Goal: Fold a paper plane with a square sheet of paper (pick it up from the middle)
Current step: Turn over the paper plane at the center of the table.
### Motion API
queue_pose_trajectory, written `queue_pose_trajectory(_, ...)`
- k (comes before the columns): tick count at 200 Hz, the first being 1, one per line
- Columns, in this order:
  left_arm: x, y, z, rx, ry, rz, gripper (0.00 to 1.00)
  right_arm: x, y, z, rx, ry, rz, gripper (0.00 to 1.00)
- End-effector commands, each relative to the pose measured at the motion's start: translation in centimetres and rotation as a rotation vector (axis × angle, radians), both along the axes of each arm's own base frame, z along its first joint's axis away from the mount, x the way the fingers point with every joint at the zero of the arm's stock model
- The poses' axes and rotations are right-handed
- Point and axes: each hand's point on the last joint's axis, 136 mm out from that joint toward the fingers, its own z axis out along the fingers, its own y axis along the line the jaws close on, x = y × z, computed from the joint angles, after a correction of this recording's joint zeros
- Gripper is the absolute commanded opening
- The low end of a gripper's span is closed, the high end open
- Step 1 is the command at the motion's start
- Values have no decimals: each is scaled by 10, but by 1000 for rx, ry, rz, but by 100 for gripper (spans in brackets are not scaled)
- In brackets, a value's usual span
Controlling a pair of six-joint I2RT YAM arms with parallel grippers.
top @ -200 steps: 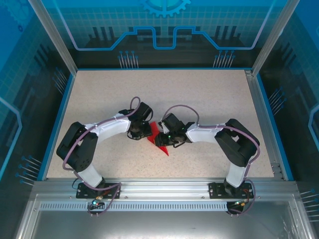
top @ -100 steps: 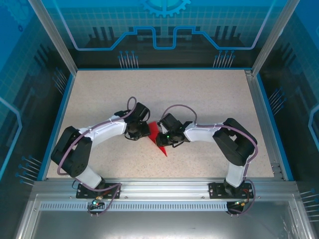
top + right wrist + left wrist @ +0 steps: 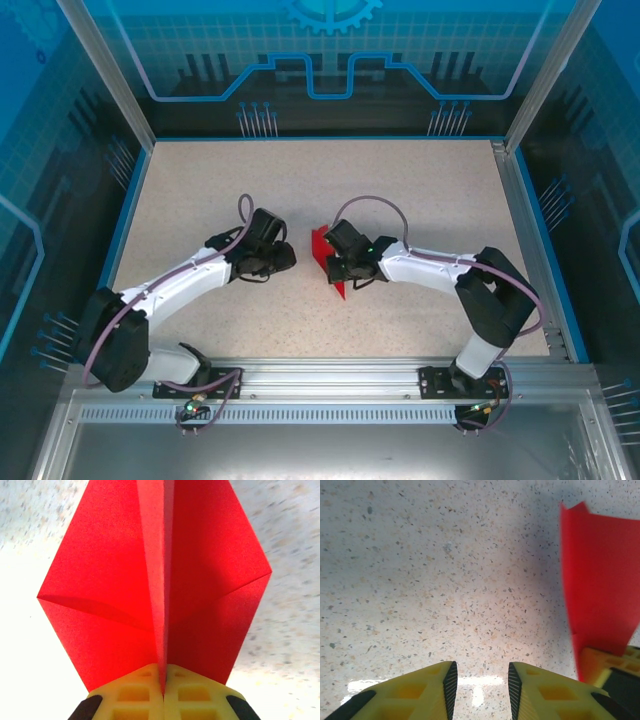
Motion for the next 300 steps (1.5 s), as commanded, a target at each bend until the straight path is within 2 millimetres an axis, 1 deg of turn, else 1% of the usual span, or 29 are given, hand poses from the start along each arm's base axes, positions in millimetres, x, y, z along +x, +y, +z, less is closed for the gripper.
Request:
queue_pose_trajectory(1, 3, 11, 2, 10, -29, 55, 37, 10, -23, 4, -102, -25, -104, 5)
queue_pose_trajectory(13, 3, 13, 1, 12, -27, 59, 38, 14, -25, 1, -111, -15, -129, 5)
queue_pose_trajectory(49, 2, 17, 4, 12, -42, 65, 38, 22, -22, -15, -89, 24, -170, 6)
queue_pose_trajectory(74, 2, 21, 4, 11, -44, 74, 38, 26, -21, -21, -90, 37, -180, 6)
queue_pose_trajectory(108, 2, 22, 2, 8, -41, 75, 39, 23, -21, -37, -106, 68, -181, 7)
queue_pose_trajectory(135, 3, 23, 0, 9, -36, 78, 40, 19, -24, -49, -126, 93, -194, 11)
queue_pose_trajectory(152, 3, 23, -1, 12, -32, 78, 40, 19, -24, -50, -125, 97, -196, 14)
queue_pose_trajectory(198, 3, 24, -3, 11, -29, 80, 40, 20, -23, -50, -142, 99, -176, 19)
queue_pose_trajectory(225, 3, 24, -4, 13, -26, 78, 40, 19, -25, -56, -178, 118, -170, 21)
queue_pose_trajectory(261, 2, 25, -5, 13, -24, 84, 40, 17, -26, -68, -213, 150, -181, 21)
queue_pose_trajectory(273, 2, 26, -5, 16, -24, 88, 40, 17, -34, -63, -246, 134, -236, 19)
queue_pose_trajectory(283, 2, 27, -4, 19, -26, 90, 40, 21, -31, -51, -225, 76, -235, 20)
queue_pose_trajectory(290, 2, 28, -4, 21, -28, 90, 40, 22, -29, -41, -206, 37, -234, 23)
queue_pose_trajectory(300, 2, 29, -3, 21, -33, 92, 40, 26, -27, -30, -180, -1, -231, 23)
